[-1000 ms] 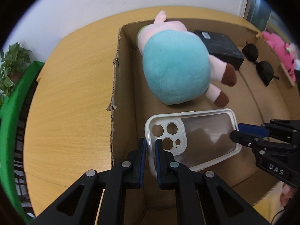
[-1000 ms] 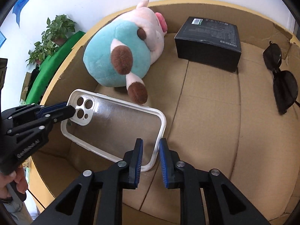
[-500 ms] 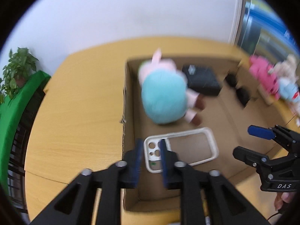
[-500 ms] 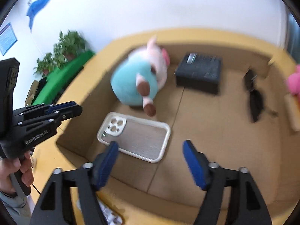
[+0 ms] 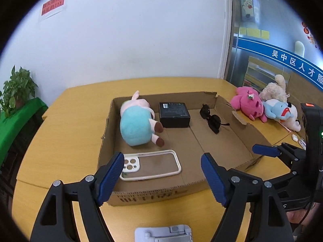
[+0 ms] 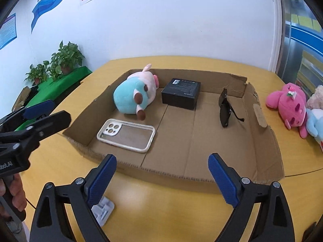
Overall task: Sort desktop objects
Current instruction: 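Move the right gripper to the white folding phone stand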
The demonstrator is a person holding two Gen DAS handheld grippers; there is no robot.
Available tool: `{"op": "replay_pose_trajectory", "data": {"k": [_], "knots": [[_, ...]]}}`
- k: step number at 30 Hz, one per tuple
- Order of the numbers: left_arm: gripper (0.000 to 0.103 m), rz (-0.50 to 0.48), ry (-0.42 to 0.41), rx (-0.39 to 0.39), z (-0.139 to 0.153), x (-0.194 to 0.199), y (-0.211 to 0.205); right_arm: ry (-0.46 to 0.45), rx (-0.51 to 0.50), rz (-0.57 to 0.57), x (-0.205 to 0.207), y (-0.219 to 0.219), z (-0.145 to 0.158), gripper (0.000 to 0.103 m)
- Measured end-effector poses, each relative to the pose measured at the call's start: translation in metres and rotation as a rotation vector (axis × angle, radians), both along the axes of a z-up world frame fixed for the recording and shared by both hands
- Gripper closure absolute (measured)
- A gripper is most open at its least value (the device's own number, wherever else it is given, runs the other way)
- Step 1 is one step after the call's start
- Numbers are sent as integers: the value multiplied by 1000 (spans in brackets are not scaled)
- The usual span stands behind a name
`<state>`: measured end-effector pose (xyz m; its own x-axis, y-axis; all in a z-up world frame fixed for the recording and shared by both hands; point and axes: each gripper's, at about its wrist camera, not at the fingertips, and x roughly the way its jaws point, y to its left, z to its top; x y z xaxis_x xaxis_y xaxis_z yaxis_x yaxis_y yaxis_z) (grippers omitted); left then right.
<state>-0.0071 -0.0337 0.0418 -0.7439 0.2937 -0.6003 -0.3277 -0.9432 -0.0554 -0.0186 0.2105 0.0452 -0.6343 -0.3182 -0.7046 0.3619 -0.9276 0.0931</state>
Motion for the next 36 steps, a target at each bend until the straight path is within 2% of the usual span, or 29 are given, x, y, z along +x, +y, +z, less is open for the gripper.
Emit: {"op": "replay_pose_trajectory", "data": {"k": [3,6,12,16,20,24,28,29,31,33,36], "knots": [[25,-24,-38,19,-10,16,-4,-39,4,36,12,-2,-11,10],[24,-48,-54,-5,-23,36,-9,-88,-9,112,30,-14,-26,10],[25,-1,-148,-37,-57,56,-30,-180,-5,224,55,-44,-62,10],[25,11,-191,-100,-82,64,-36,-229,32,267,63,-60,-87,10],[25,11,-254,-106,-104,64,-44,-240,78,282,65,-71,-106,10],[25,21,-300,-125,-122,59,-48,-249,54,275,62,-65,-116,13],[26,18,-340,-83,-130,56,-53,-237,42,274,63,-58,-116,19],[30,16,-341,-78,-130,57,-53,-238,39,267,61,-55,-116,20],[48,6,-352,-41,-131,56,-53,-246,25,252,55,-45,-116,21],[60,-11,-374,18,-132,57,-53,-258,14,234,52,-40,-116,21],[63,-12,-400,2,-136,59,-46,-274,1,236,50,-39,-116,21]]}}
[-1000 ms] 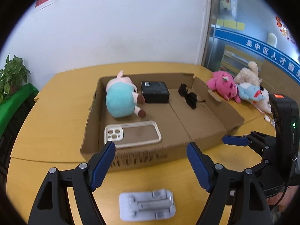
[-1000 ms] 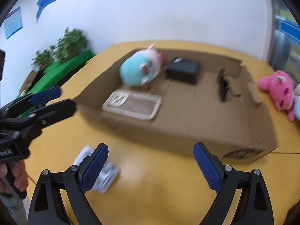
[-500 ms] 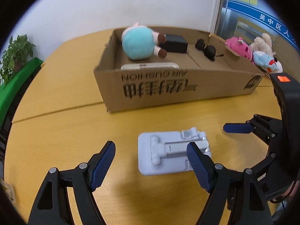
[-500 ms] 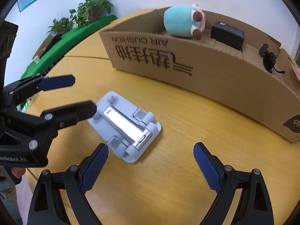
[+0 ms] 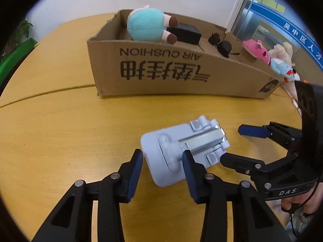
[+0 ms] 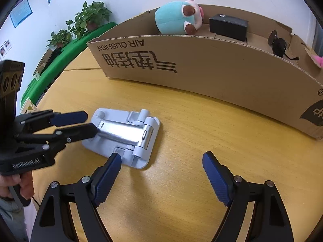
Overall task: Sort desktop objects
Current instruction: 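Move the right gripper to the white folding phone stand, then close the right gripper on the white phone stand, then lift the phone stand with the right gripper and carry it over the box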
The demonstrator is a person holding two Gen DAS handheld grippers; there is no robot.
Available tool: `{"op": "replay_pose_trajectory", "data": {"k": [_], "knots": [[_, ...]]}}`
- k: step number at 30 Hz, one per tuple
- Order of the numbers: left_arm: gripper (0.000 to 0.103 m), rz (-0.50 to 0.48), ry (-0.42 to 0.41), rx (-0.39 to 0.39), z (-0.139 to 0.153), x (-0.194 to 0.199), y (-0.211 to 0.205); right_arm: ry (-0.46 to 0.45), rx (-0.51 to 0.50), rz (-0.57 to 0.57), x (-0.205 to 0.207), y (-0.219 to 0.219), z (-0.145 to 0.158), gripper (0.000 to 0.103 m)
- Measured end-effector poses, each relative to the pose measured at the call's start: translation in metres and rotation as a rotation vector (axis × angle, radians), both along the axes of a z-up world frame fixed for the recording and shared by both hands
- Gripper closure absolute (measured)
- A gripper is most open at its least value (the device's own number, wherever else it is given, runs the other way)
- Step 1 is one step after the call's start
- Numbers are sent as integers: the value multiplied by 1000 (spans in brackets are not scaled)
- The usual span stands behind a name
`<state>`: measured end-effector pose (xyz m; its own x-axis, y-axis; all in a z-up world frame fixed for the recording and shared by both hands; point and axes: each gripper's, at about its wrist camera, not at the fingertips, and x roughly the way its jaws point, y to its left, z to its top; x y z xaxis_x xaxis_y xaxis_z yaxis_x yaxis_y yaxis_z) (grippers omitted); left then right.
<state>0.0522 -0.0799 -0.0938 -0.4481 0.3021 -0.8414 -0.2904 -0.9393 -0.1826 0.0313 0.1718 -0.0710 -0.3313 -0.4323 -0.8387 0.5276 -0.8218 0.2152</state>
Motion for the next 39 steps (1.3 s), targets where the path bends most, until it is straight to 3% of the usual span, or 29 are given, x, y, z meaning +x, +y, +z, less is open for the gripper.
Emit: {"op": "replay_pose_trajectory", "data": {"k": [7,9,10,16,22,28,39], "knots": [[65,21,-41,43,-7,-1,-2,26,-1,60,4,-19,-1,23],[68,22,-45,54,-8,-2,-3,32,-11,72,5,-23,0,49],[68,22,-53,64,-8,-2,-2,26,-26,87,6,-24,0,55],[69,33,-28,39,-2,-1,7,17,-53,84,5,-19,1,56],[70,30,38,38,22,1,22,23,-91,39,1,-3,8,59],[70,9,142,18,60,-1,43,82,-135,7,2,15,37,59],[70,-60,222,34,94,-7,89,177,-185,-98,0,64,82,60]]}}
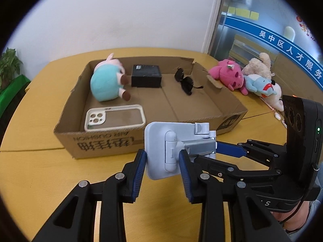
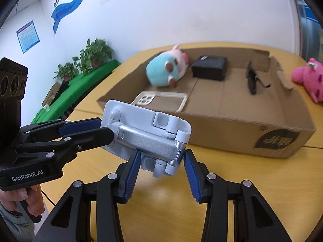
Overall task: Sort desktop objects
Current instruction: 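Lift the phone stand with the right gripper and carry it over the box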
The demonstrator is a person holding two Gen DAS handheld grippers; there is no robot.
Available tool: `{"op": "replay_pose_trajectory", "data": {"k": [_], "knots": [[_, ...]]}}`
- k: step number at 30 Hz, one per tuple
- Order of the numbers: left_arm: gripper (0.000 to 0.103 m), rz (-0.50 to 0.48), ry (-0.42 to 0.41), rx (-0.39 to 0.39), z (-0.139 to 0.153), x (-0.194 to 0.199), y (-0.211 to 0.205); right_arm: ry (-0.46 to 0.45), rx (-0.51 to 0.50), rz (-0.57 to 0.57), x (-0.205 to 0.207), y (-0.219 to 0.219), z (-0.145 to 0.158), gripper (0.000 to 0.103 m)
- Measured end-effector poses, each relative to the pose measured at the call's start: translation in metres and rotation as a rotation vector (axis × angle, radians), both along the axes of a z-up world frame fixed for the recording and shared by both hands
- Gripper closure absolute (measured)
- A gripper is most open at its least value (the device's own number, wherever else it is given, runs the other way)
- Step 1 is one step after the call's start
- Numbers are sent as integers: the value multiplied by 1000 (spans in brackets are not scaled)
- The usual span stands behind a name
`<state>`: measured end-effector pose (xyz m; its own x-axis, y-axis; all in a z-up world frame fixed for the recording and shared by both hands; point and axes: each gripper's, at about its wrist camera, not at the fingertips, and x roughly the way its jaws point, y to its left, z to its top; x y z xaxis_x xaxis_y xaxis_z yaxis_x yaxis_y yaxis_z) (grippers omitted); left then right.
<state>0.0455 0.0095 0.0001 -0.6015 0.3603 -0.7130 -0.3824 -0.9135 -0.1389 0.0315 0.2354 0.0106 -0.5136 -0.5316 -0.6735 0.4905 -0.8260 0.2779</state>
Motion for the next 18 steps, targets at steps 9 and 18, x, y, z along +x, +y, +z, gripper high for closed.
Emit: {"op": "replay_pose_trajectory", "data": {"k": [9,18], "knots": [[70,-42,87,19,33,-13,32,101,5,-67,-9,34,42,60],[70,-80,140,65,63,-49,46,184,44,-106,-38,42,85,60]]}}
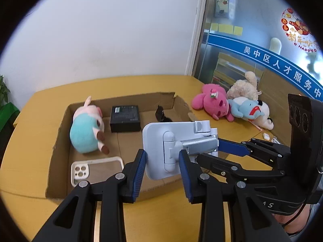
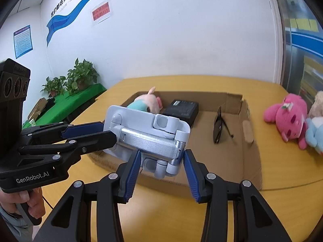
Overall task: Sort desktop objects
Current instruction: 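Lift the phone stand with the right gripper and carry it over the box, then lower the phone stand into the box and open the right gripper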
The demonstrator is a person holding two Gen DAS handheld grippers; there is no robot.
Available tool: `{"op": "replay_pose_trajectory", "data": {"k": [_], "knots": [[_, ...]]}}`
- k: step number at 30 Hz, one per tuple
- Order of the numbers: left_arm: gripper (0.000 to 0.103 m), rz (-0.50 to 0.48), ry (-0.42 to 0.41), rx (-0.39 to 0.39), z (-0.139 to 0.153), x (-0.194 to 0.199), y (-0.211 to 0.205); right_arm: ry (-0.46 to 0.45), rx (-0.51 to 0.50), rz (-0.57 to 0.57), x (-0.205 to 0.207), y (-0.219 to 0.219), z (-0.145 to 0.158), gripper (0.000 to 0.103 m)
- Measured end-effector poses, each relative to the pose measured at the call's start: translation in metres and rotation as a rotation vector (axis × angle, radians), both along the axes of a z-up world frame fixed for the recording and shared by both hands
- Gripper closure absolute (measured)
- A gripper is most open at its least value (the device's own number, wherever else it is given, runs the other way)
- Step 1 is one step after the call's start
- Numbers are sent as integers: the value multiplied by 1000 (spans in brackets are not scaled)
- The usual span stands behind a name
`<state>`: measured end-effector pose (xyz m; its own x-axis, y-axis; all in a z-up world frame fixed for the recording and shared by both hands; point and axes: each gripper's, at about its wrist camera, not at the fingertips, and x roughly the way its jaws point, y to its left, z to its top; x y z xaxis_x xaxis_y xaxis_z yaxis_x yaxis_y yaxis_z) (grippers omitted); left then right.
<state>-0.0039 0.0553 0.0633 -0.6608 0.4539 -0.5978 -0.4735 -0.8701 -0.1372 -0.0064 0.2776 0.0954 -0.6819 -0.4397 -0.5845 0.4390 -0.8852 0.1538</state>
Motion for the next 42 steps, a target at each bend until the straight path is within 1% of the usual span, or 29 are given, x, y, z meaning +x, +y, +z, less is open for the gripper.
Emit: {"op": "replay_pose_trajectory", "data": {"k": [3,6,11,16,20,26,31,34,36,38,39,40,41,42], "knots": [[70,-7,-5,27,7,-16,2,14,5,-13,-14,0,9,60],[70,-4,1,26,11,-30,5,11,13,-16,-27,-3,11,60],[70,1,-16,17,6,-52,9,-22,18,-16,-51,-7,1,60],[70,6,-61,3,-11,-78,10,-67,28,-19,-75,-14,-16,60],[70,17,-129,7,-31,-98,10,-122,22,-28,-99,-15,-36,60],[70,33,-249,7,-73,-124,12,-237,51,-33,-129,-19,-81,60],[70,45,-376,18,-108,-136,12,-329,83,-35,-142,-21,-114,59],[70,69,-449,-6,-123,-137,15,-373,98,-34,-145,-23,-127,59],[70,86,-486,-18,-131,-138,16,-400,129,-38,-145,-28,-136,58],[70,103,-514,-32,-138,-140,15,-433,147,-29,-145,-33,-146,58],[74,112,-529,-38,-141,-140,15,-430,145,-27,-145,-33,-146,58],[77,98,-551,-25,-146,-140,17,-428,140,-16,-143,-35,-145,59],[77,99,-551,-35,-147,-139,19,-437,145,-6,-144,-37,-147,59],[77,101,-532,-54,-145,-137,22,-431,166,-8,-143,-40,-148,58]]}}
